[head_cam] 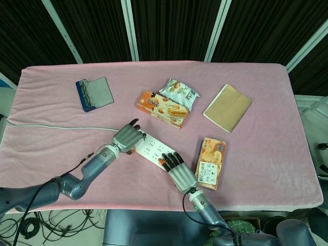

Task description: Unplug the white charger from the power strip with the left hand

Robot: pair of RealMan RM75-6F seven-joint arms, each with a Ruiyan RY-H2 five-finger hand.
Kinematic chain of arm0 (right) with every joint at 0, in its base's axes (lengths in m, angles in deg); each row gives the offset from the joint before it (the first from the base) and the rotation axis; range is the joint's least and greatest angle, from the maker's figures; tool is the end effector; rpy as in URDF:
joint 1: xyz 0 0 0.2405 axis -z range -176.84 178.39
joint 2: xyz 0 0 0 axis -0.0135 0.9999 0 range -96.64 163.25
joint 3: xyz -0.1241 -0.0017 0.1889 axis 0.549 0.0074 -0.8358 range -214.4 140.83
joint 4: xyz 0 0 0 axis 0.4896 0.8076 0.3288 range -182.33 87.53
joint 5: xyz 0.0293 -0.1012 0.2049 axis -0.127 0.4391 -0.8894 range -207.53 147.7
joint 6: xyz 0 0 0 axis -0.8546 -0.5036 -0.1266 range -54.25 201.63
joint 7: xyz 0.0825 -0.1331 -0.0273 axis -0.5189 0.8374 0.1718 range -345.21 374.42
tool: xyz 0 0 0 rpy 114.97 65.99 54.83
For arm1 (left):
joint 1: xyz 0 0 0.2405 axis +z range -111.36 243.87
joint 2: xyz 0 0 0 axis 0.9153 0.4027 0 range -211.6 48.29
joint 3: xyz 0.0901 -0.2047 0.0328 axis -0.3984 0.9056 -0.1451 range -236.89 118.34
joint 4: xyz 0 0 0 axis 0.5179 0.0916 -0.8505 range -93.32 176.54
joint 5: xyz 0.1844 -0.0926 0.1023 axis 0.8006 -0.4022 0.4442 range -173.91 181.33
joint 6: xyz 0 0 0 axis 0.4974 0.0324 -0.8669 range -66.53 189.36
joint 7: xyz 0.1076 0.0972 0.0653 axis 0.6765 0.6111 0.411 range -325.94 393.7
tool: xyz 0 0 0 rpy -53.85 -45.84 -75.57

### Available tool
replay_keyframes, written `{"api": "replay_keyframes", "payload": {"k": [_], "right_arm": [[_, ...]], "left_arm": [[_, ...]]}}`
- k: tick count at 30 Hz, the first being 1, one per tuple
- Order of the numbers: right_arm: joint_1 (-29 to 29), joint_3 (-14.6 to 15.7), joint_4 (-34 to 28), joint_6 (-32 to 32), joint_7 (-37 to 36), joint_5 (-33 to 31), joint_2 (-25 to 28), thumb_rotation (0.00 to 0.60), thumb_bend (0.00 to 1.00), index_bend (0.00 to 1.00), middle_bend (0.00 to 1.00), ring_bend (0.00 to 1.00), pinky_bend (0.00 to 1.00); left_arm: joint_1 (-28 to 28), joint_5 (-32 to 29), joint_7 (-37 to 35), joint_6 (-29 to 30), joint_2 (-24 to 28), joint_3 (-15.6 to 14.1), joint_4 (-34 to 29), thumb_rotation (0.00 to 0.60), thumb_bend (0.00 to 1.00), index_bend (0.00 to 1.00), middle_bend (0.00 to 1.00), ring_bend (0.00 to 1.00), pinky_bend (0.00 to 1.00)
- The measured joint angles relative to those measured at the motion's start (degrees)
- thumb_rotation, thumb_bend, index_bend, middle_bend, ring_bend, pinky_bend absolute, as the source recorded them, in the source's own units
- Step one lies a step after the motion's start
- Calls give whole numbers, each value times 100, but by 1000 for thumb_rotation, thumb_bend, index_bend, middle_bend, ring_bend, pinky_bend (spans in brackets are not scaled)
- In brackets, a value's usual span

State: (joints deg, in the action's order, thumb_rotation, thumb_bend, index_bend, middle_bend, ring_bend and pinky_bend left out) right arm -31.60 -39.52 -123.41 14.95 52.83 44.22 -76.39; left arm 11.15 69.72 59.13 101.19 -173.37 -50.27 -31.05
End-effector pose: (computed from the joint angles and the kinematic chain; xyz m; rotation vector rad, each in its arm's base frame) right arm -0.1092 -0.2405 -0.1445 2.0757 -0.7466 0.8022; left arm -0.0897 0.3778 -0.0761 -2.1880 -0.6099 -0.7075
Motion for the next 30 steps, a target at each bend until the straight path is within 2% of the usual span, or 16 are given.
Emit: {"api": "replay_keyframes", "payload": {"k": [6, 13, 20, 26, 30], "right_arm": [[8, 9, -18, -37, 7, 19, 20, 600, 708, 151, 139, 118, 115], [25, 22, -39, -65, 6, 25, 48, 600, 707, 151, 139, 118, 115], [36, 31, -36, -75, 19, 18, 63, 600, 708, 151, 139, 118, 115], [44, 41, -16, -81, 24, 17, 70, 600, 708, 151, 139, 118, 115], [43, 29, 2, -70, 19, -3, 63, 600, 708, 151, 139, 118, 115]], "left_arm": [[121, 352, -161, 531, -191, -69, 133, 600, 647, 711, 705, 302, 206], [328, 1075, -881, 1175, -502, -248, 702, 600, 647, 715, 711, 318, 232], [438, 1443, -1501, 1441, -722, -383, 1210, 600, 647, 718, 714, 323, 238], [438, 1624, -1936, 1714, -744, -309, 1239, 600, 646, 716, 714, 324, 238], [419, 1709, -2104, 1904, -575, -174, 1016, 600, 645, 713, 714, 323, 237]]}}
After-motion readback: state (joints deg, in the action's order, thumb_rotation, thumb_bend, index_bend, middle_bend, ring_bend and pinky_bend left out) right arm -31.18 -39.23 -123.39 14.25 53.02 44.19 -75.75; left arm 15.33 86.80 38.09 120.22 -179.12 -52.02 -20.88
